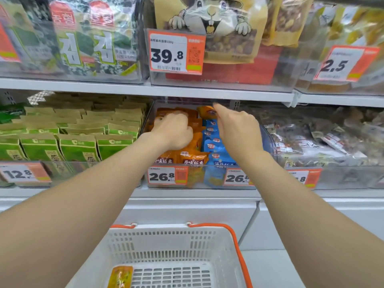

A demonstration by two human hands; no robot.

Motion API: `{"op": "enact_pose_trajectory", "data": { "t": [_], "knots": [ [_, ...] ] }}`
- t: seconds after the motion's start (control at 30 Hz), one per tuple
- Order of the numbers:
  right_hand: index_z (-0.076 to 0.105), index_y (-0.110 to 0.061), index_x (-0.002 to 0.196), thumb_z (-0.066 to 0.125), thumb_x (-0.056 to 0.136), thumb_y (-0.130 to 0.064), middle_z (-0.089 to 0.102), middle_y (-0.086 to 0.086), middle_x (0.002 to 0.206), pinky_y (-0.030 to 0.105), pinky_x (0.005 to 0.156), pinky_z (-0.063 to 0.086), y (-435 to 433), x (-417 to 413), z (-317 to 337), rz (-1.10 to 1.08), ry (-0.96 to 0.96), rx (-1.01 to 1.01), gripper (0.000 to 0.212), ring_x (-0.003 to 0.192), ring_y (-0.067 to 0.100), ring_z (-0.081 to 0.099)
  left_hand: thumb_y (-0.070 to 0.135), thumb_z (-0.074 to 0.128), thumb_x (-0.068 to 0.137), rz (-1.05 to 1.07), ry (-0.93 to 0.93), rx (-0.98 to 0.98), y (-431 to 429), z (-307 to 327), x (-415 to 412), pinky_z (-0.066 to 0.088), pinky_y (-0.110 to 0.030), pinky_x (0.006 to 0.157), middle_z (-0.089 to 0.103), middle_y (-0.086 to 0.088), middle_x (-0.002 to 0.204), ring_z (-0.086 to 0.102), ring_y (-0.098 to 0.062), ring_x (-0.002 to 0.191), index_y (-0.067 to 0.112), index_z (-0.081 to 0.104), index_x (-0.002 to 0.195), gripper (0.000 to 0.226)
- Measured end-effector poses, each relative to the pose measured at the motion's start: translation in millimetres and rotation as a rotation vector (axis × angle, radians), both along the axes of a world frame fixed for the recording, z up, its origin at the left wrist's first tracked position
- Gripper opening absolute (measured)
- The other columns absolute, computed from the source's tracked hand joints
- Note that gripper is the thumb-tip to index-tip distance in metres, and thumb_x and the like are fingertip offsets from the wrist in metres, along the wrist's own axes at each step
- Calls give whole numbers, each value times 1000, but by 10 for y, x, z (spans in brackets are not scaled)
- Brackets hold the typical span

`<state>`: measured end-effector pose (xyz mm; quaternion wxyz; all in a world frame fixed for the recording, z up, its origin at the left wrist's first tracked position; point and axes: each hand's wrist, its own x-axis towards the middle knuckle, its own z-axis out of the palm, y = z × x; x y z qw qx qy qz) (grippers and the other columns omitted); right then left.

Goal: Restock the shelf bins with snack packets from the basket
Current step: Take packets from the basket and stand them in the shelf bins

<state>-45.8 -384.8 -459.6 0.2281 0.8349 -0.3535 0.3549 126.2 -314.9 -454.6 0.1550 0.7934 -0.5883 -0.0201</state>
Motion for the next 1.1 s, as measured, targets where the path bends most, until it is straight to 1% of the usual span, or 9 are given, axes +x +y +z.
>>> {"op": "enact_pose_trajectory", "data": {
  "t": [0.13,0.23,0.4,0.53,0.67,0.8,0.9,1.0,1.1],
  "knots": [
    [68,-11,89,80,67,10,55,4,52,30,50,27,-110,179,-49,35,34,88,32,48,29,31,38,42,103,-44,-24,61,-142,-78,126,26,-61,116,56,-7,148,48,-37,137,29,53,145,44],
    [68,-12,102,65,90,-3,67,12,71,38,60,35,-215,208,-103,56,10,214,16,65,33,41,39,45,102,-42,-8,-15,-129,-165,159,28,-61,117,61,-5,142,51,-36,134,36,55,144,43],
    [68,-16,100,53,104,-15,66,13,80,41,66,42,-344,197,-128,93,-74,365,16,77,36,47,37,49,101,-45,25,-105,-86,-215,181,30,-61,117,66,-3,137,54,-35,131,35,60,141,41],
    [64,-20,99,57,98,-7,63,14,85,38,63,44,-446,325,-37,92,-34,410,15,80,38,56,36,48,101,-43,48,-135,-73,-239,175,27,-63,118,66,-2,137,53,-35,132,35,60,140,41],
    [63,-13,122,58,89,3,67,16,96,39,65,52,-543,413,61,68,74,334,37,82,39,63,36,45,102,-19,46,-45,-113,-232,197,17,-68,118,62,-7,134,44,-38,136,31,51,138,37],
    [61,-15,115,58,93,-2,67,16,83,45,60,53,-528,304,-70,140,-60,234,26,72,43,61,37,40,103,-37,31,27,-138,-215,204,11,-73,117,60,-10,135,37,-39,138,32,43,130,28],
    [64,-13,113,59,94,-3,64,15,74,40,57,47,-455,246,-148,169,-52,233,22,67,43,59,37,38,103,-29,15,24,-142,-221,191,10,-73,117,60,-10,134,37,-38,138,33,42,128,25],
    [64,-15,122,59,92,-1,68,18,96,41,68,51,-475,331,-77,59,58,420,33,88,42,64,35,38,103,-25,-1,13,-131,-235,178,11,-72,116,61,-9,135,37,-38,138,34,42,129,26],
    [56,-23,141,59,95,-3,65,14,124,48,98,47,-475,509,19,-25,302,603,50,118,39,58,33,38,103,-25,3,7,-102,-242,166,12,-72,115,61,-10,134,37,-38,137,34,43,128,26]
  ]
}}
